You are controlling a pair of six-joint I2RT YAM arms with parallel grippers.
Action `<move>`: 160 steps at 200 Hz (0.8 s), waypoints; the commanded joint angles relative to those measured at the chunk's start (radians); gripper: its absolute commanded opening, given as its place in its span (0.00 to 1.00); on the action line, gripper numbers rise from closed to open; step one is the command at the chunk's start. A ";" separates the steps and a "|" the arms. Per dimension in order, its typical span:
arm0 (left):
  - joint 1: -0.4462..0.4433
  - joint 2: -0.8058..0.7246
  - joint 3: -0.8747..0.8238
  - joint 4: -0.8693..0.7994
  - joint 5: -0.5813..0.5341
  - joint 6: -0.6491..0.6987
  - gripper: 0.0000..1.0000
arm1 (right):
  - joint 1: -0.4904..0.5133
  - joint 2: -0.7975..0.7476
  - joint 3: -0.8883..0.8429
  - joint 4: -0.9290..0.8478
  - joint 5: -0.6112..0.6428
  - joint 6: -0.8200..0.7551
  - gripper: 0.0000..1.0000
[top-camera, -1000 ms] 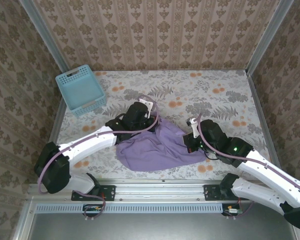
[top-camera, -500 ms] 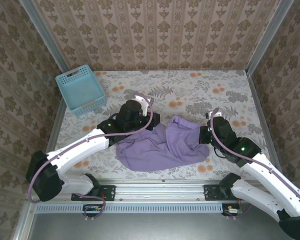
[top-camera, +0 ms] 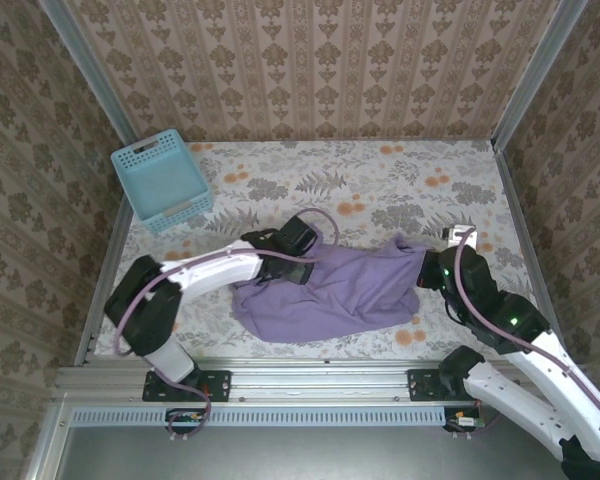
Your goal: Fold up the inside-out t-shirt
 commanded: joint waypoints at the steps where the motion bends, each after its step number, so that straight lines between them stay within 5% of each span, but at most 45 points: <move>1: 0.003 0.069 0.083 -0.040 -0.086 0.023 0.68 | -0.006 -0.026 0.040 -0.005 0.031 -0.019 0.00; 47: 0.027 0.188 0.211 -0.071 -0.227 0.012 0.52 | -0.008 -0.029 0.041 -0.015 0.015 -0.026 0.00; 93: 0.108 0.166 0.230 -0.114 -0.355 0.021 0.11 | -0.011 -0.008 0.083 -0.092 0.136 -0.009 0.00; 110: 0.170 0.061 0.177 -0.085 -0.309 0.012 0.00 | -0.016 0.004 0.115 -0.115 0.176 -0.023 0.00; 160: 0.465 -0.420 0.025 0.009 0.024 -0.009 0.00 | -0.100 0.047 0.230 -0.127 0.258 -0.079 0.00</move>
